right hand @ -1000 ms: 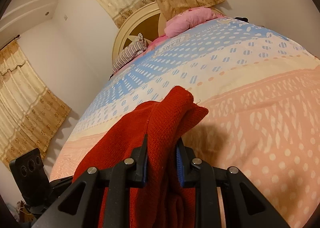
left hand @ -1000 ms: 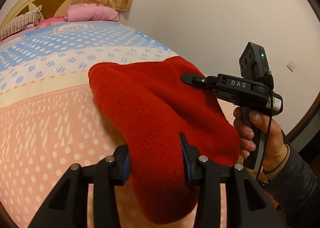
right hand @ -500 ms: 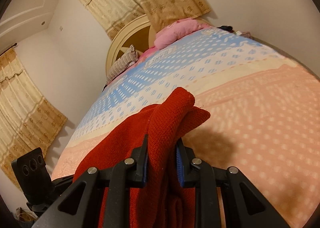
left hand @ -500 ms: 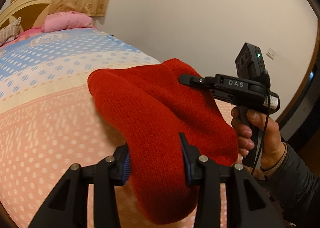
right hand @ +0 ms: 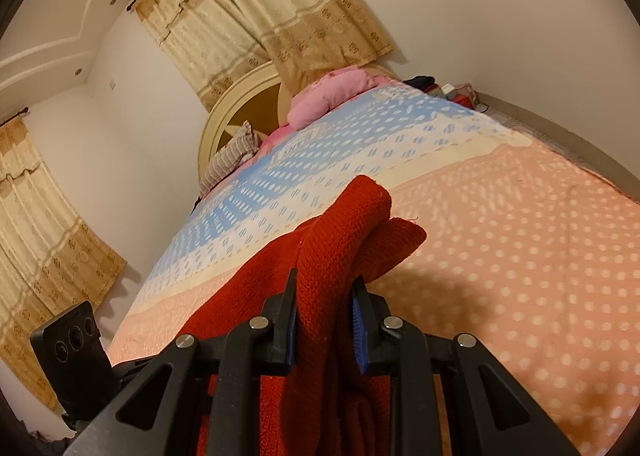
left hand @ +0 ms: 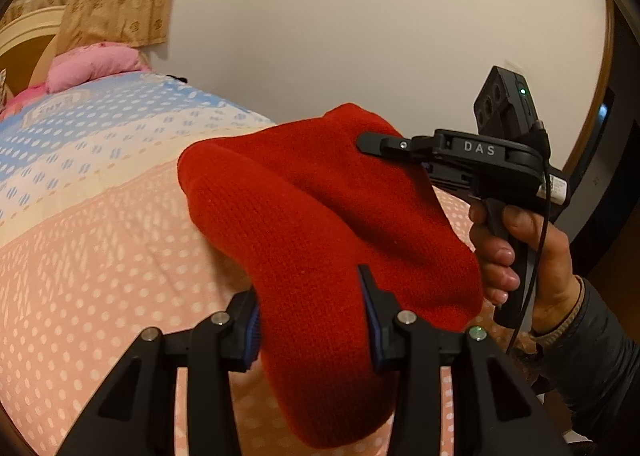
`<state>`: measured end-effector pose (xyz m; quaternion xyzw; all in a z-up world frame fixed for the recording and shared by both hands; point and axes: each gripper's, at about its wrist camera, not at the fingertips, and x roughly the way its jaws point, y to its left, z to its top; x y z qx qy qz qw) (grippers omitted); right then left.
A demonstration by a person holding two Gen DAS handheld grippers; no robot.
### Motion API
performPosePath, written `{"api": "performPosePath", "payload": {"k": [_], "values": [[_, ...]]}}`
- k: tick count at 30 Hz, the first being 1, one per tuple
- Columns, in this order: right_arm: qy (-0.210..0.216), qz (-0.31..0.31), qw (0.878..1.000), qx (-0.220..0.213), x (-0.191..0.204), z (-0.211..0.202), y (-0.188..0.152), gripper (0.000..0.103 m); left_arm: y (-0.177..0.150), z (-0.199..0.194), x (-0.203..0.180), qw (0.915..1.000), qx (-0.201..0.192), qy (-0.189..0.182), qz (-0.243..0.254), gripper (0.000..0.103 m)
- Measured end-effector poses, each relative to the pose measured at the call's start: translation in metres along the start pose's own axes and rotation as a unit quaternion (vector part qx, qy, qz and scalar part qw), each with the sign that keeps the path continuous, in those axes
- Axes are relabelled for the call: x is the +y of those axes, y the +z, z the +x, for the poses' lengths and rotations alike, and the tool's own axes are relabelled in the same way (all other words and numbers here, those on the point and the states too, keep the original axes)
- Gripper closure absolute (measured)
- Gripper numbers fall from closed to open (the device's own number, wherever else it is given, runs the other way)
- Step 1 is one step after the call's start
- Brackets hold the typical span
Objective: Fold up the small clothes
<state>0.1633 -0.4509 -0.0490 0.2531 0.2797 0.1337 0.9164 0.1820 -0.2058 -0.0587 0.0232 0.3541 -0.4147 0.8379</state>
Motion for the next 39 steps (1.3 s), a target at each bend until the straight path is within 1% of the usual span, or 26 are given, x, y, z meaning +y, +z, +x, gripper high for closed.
{"api": "performPosePath", "payload": {"k": [7, 14, 20, 25, 34, 39], "values": [[-0.011, 0.012, 1.0, -0.014, -0.018, -0.025, -0.002, 0.081, -0.002, 0.009, -0.02, 0.9998, 0.003, -0.008, 0.016, 0.061], [-0.021, 0.03, 0.999, -0.02, -0.041, -0.035, -0.007, 0.081, -0.009, 0.027, -0.034, 0.9995, 0.014, -0.009, 0.028, 0.061], [-0.03, 0.053, 0.998, -0.014, -0.062, -0.029, -0.014, 0.081, -0.019, 0.039, -0.038, 0.999, 0.031, -0.004, 0.032, 0.061], [-0.035, 0.061, 0.997, -0.008, -0.072, -0.023, -0.02, 0.081, -0.028, 0.046, -0.037, 0.9985, 0.045, 0.0, 0.032, 0.061], [-0.037, 0.08, 0.996, -0.004, -0.085, -0.018, -0.027, 0.081, -0.041, 0.042, -0.037, 0.9986, 0.05, -0.001, 0.017, 0.059], [-0.034, 0.078, 0.996, -0.007, -0.084, -0.02, -0.03, 0.081, -0.045, 0.039, -0.038, 0.9986, 0.051, -0.002, 0.018, 0.059]]}}
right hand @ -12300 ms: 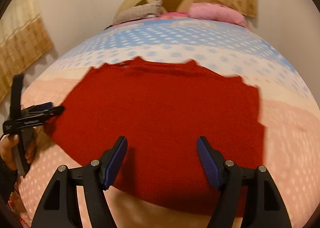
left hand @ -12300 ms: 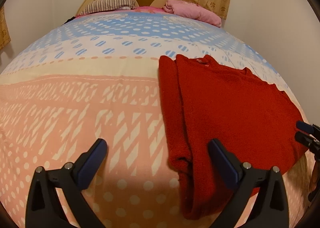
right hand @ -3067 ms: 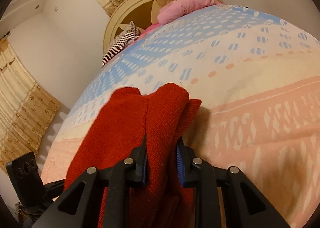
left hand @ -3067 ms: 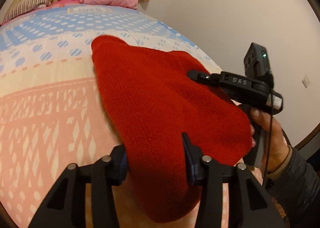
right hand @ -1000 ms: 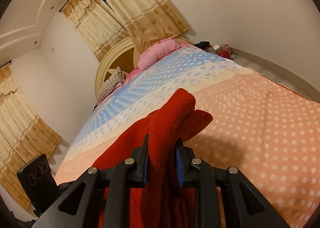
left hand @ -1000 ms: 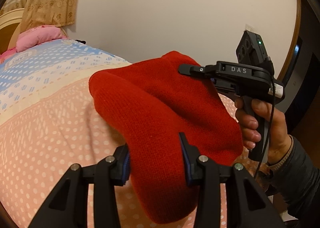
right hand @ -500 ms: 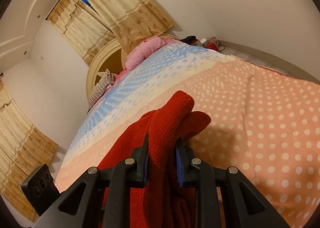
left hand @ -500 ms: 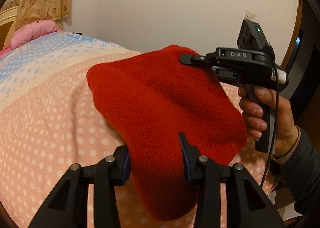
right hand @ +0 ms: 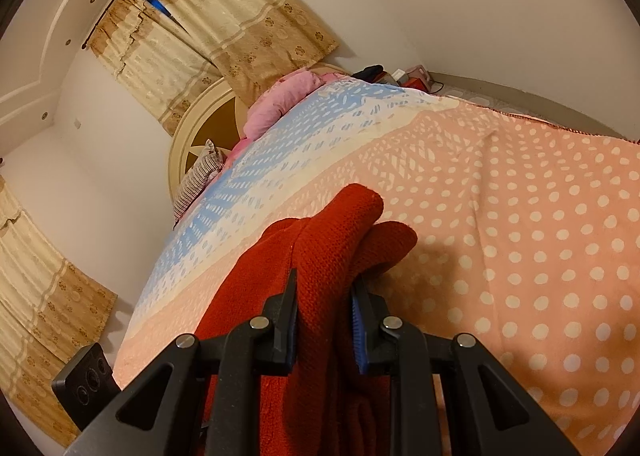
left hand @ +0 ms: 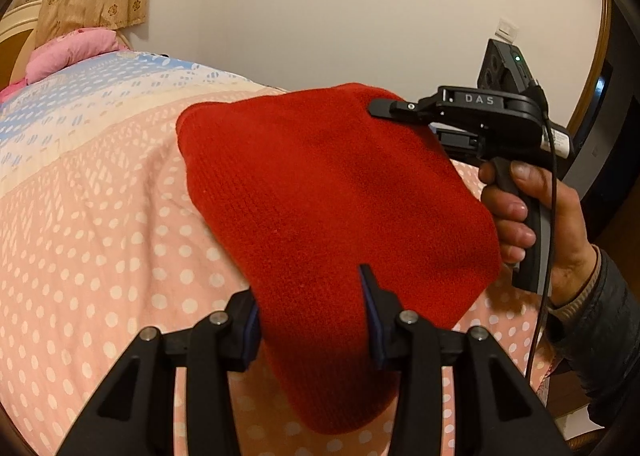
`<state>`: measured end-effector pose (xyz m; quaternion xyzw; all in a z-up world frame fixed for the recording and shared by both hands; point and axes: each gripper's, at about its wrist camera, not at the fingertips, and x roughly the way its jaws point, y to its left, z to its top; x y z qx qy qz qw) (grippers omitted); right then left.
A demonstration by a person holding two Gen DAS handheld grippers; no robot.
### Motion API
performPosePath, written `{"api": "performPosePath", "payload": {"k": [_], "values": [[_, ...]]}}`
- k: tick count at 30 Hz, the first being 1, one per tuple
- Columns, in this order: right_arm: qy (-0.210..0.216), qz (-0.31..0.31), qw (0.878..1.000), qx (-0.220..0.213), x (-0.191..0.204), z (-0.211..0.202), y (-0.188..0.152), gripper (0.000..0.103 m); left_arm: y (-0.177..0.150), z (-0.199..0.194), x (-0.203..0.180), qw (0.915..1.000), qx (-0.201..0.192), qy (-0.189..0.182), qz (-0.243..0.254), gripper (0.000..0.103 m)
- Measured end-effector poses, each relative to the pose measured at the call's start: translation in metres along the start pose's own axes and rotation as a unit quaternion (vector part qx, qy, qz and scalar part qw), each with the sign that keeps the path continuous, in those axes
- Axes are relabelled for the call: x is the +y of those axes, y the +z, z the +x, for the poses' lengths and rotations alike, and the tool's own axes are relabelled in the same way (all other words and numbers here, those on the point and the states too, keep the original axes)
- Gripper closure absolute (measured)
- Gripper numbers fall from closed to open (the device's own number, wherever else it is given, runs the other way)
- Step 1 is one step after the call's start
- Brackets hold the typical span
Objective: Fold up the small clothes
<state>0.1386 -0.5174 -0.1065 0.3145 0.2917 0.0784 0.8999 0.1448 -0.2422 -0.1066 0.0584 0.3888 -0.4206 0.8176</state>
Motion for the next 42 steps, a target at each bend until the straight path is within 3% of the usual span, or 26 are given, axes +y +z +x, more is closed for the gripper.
{"api": "performPosePath", "payload": {"k": [5, 7, 19, 23, 24, 27, 30, 31, 33, 35, 37, 40, 42], "values": [[-0.042, -0.003, 0.999, 0.009, -0.006, 0.006, -0.006, 0.081, -0.001, 0.004, 0.002, 1.0, 0.002, 0.002, -0.009, 0.057], [-0.054, 0.003, 0.998, 0.019, -0.013, 0.013, -0.008, 0.081, -0.002, 0.005, 0.002, 1.0, -0.001, 0.003, -0.008, 0.051], [-0.079, -0.007, 0.996, 0.042, -0.021, 0.032, -0.008, 0.08, -0.002, -0.001, 0.004, 0.9994, 0.008, 0.017, -0.029, 0.03], [-0.097, -0.017, 0.994, 0.043, -0.017, 0.03, -0.011, 0.079, 0.007, -0.016, 0.002, 0.9993, -0.013, 0.02, -0.029, 0.029], [-0.101, -0.02, 0.994, 0.043, -0.015, 0.029, -0.011, 0.079, 0.01, -0.02, 0.002, 0.9991, -0.022, 0.022, -0.03, 0.025], [-0.118, -0.027, 0.992, 0.026, -0.005, 0.014, -0.012, 0.074, 0.021, -0.031, 0.006, 0.9967, -0.053, 0.053, -0.031, 0.009], [-0.128, -0.055, 0.99, -0.011, 0.021, -0.011, -0.011, 0.065, 0.024, -0.024, 0.014, 0.9944, -0.051, 0.088, -0.029, 0.009], [-0.118, -0.065, 0.991, -0.022, 0.032, -0.02, -0.012, 0.055, 0.024, -0.019, 0.02, 0.9935, -0.042, 0.1, -0.034, 0.009], [-0.09, -0.082, 0.992, -0.031, 0.051, -0.031, -0.019, 0.051, 0.019, -0.009, 0.031, 0.9926, -0.024, 0.107, -0.052, 0.009], [-0.069, -0.106, 0.992, -0.016, 0.067, -0.032, -0.029, 0.051, 0.012, -0.002, 0.04, 0.9921, -0.014, 0.102, -0.073, 0.009], [-0.055, -0.124, 0.99, 0.027, 0.075, -0.021, -0.046, 0.051, 0.007, -0.002, 0.045, 0.9918, -0.014, 0.097, -0.082, 0.009], [-0.092, -0.137, 0.984, 0.066, 0.071, -0.005, -0.069, 0.051, 0.003, -0.003, 0.045, 0.9916, -0.013, 0.094, -0.088, 0.007], [-0.097, -0.134, 0.984, 0.065, 0.062, -0.001, -0.079, 0.051, 0.003, -0.002, 0.041, 0.9913, -0.014, 0.101, -0.083, 0.005]]}}
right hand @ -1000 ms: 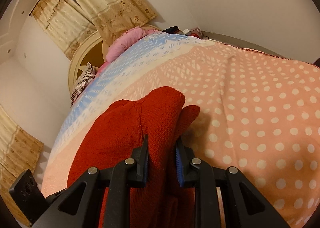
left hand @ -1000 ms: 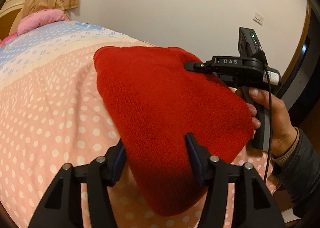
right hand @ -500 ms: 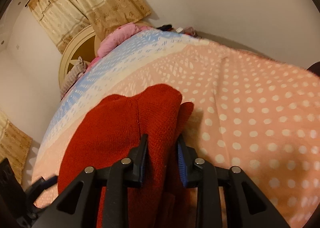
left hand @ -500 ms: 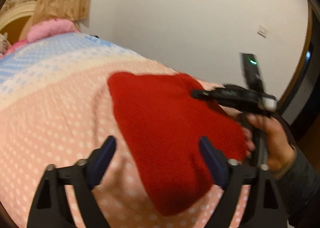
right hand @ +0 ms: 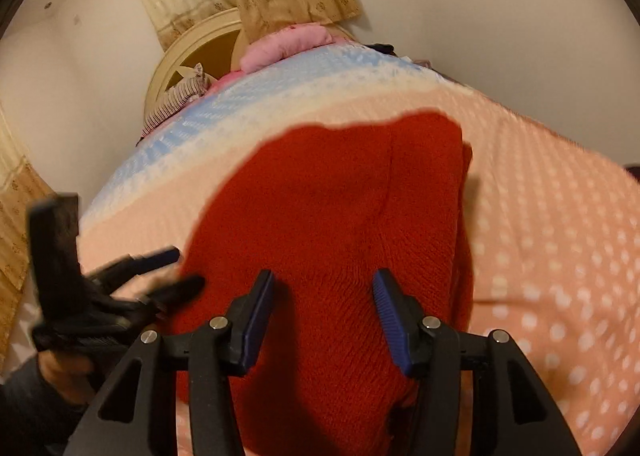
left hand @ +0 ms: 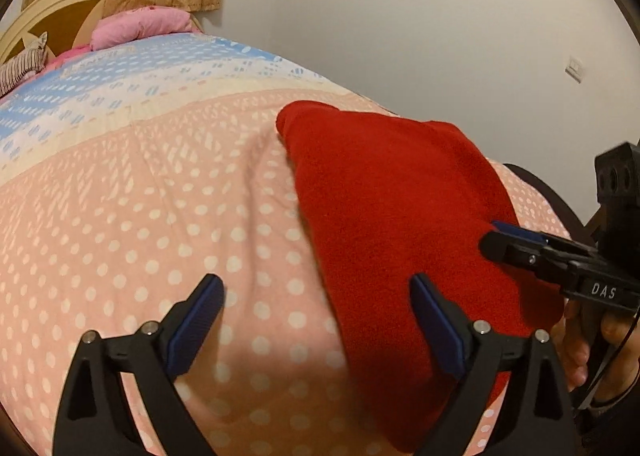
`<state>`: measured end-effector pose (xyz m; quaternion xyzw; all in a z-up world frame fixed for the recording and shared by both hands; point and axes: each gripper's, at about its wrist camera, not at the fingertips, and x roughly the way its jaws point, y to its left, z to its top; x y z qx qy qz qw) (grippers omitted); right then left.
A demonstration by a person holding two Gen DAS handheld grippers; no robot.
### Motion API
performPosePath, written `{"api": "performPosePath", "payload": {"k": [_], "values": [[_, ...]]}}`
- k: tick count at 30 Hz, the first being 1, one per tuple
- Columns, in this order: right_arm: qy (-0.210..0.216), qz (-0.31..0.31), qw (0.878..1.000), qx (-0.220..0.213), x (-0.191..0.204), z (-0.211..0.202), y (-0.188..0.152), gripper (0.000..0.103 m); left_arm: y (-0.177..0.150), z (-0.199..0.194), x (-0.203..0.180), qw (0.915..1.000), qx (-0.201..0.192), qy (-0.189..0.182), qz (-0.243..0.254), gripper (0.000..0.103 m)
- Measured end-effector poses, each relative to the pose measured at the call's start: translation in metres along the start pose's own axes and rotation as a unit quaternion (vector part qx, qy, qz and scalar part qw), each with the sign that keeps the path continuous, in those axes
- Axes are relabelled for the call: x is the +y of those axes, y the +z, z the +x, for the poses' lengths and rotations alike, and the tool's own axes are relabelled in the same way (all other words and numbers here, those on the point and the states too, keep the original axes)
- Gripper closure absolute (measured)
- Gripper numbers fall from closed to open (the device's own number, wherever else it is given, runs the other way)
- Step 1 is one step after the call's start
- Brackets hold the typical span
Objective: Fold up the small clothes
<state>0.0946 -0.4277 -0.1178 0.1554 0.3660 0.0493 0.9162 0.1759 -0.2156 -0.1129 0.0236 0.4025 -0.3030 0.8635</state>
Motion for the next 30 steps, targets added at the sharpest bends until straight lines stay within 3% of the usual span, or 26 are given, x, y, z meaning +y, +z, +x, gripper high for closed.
{"api": "performPosePath", "payload": {"k": [6, 14, 19, 30], "values": [[0.018, 0.031, 0.999, -0.025, -0.014, 0.003, -0.004, 0.051, -0.005, -0.005, -0.002, 0.9999, -0.006, 0.01, 0.001, 0.004], [-0.009, 0.034, 0.999, -0.039, 0.001, -0.02, -0.003, 0.049, -0.007, -0.029, -0.005, 0.9998, -0.018, 0.012, 0.002, 0.004], [-0.057, -0.015, 0.995, -0.086, 0.022, -0.065, -0.01, 0.045, -0.01, -0.056, -0.016, 0.9989, -0.044, 0.007, 0.013, 0.005], [-0.087, -0.053, 0.985, -0.141, 0.044, -0.109, -0.015, 0.04, -0.006, -0.102, -0.033, 0.9937, -0.106, 0.002, 0.037, 0.004]]}}
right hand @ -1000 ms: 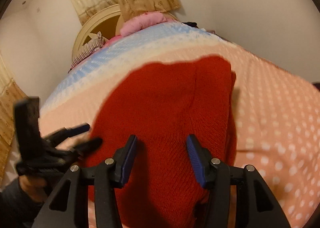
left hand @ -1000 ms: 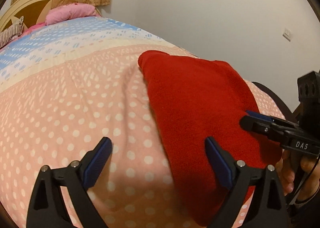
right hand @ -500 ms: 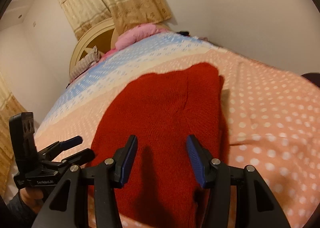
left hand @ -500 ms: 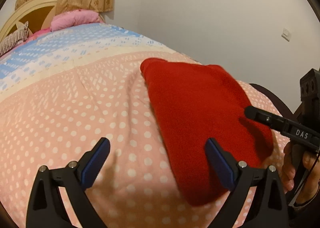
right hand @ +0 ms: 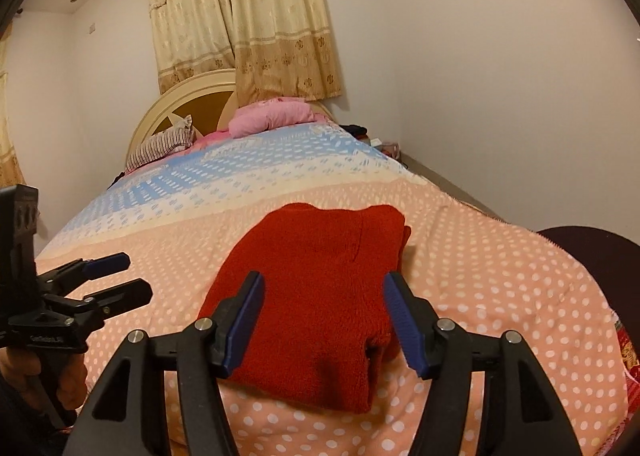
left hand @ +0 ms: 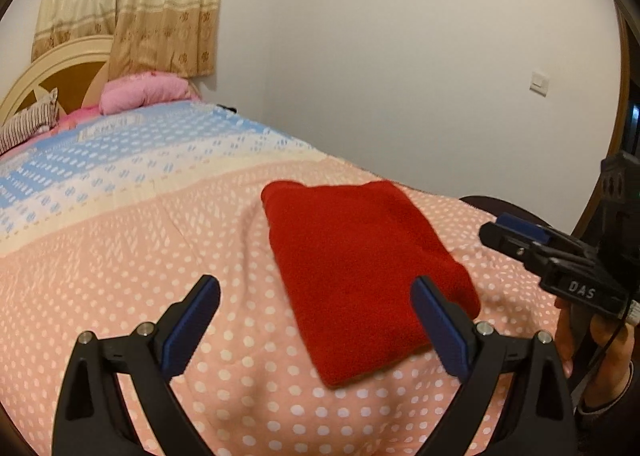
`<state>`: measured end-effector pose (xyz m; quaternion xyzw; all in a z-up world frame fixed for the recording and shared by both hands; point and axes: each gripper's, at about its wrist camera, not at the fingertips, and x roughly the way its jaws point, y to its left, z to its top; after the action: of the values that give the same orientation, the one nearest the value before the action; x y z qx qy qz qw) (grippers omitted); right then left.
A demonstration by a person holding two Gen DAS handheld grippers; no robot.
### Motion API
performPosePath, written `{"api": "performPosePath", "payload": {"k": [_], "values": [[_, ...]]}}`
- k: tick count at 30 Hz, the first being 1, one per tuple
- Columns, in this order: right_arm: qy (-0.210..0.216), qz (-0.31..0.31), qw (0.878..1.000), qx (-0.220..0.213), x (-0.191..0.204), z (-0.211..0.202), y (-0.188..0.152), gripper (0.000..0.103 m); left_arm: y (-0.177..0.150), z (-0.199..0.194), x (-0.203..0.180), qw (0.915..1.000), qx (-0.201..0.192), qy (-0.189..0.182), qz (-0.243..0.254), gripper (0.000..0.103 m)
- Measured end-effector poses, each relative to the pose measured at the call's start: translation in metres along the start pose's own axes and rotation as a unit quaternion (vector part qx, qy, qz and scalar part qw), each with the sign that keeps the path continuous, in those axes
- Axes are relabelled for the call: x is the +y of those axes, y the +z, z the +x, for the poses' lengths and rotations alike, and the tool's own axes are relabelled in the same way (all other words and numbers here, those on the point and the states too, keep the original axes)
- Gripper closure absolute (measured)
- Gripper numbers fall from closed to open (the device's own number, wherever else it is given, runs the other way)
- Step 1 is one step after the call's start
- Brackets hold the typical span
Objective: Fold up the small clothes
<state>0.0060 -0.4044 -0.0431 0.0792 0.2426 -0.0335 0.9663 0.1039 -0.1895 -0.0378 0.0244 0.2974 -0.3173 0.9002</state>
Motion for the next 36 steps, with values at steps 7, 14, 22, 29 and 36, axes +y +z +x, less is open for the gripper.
{"api": "performPosePath", "payload": {"k": [7, 14, 22, 29, 36], "values": [[-0.001, 0.0, 1.0, -0.01, 0.0046, -0.0076, 0.001, 0.04, 0.0002, -0.0066, -0.0026, 0.9999, -0.009, 0.0, 0.004, 0.004], [-0.002, 0.002, 1.0, -0.013, 0.0049, -0.0087, 0.0023, 0.04, 0.0, -0.0069, -0.0024, 0.9999, -0.01, -0.001, 0.002, 0.004], [-0.001, 0.002, 1.0, -0.011, 0.0067, -0.0092, 0.0021, 0.04, -0.0003, -0.0083, -0.0018, 0.9999, -0.011, 0.001, -0.001, 0.004], [0.0, 0.003, 1.0, -0.011, 0.0072, -0.0088, 0.0009, 0.04, 0.0004, -0.0082, -0.0017, 0.9999, -0.011, 0.002, 0.001, 0.004], [0.0, 0.003, 1.0, -0.011, 0.0075, -0.009, 0.0006, 0.04, 0.0016, -0.0059, -0.0031, 1.0, -0.009, 0.001, 0.0, 0.004]]}}
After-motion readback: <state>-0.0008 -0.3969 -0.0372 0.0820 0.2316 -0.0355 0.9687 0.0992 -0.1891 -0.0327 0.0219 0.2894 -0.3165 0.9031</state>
